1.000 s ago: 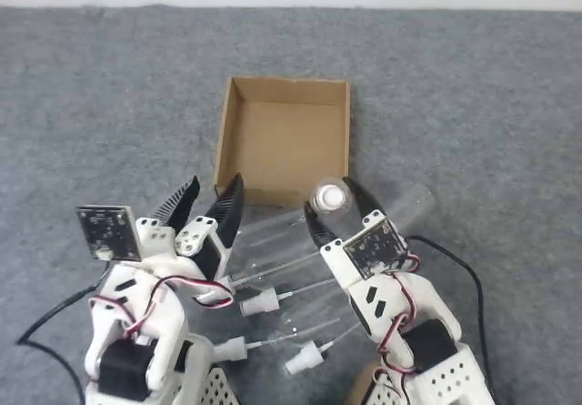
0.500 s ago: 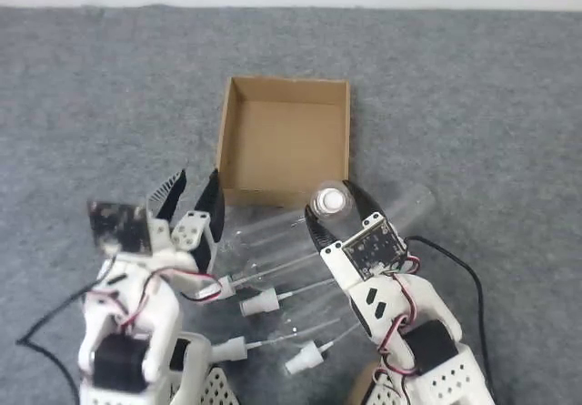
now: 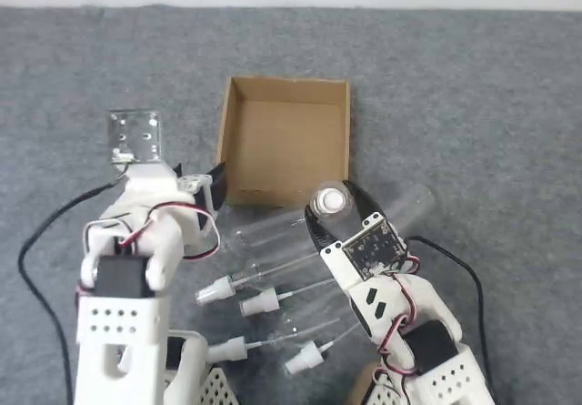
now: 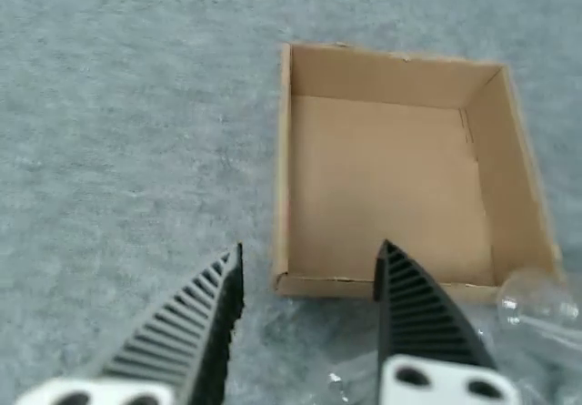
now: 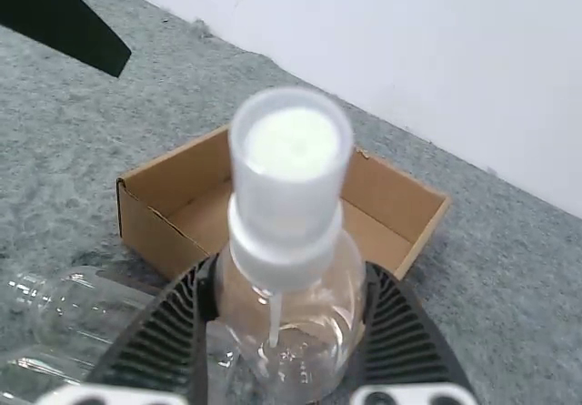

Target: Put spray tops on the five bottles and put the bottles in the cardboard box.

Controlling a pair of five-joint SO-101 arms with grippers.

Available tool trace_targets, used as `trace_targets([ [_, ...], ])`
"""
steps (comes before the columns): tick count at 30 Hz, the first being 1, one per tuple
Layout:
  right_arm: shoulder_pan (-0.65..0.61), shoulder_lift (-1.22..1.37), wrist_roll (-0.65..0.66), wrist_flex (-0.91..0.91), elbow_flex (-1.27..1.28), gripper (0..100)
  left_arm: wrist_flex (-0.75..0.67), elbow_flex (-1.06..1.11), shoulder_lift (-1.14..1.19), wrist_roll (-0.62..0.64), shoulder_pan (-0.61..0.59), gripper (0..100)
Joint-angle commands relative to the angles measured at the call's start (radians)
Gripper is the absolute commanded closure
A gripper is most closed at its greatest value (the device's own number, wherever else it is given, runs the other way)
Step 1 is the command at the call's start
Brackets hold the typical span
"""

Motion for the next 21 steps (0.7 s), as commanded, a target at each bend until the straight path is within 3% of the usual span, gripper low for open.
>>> trace_targets([
  [1, 0.022, -0.001, -0.003, 0.008, -0.005, 95.0, -0.025, -0.073, 0.064, -0.003, -0.008, 78],
  [21, 0.022, -0.001, -0.003, 0.044, -0.014, 95.0, -0.054, -0.26, 0.566, -0.009, -0.009, 79],
])
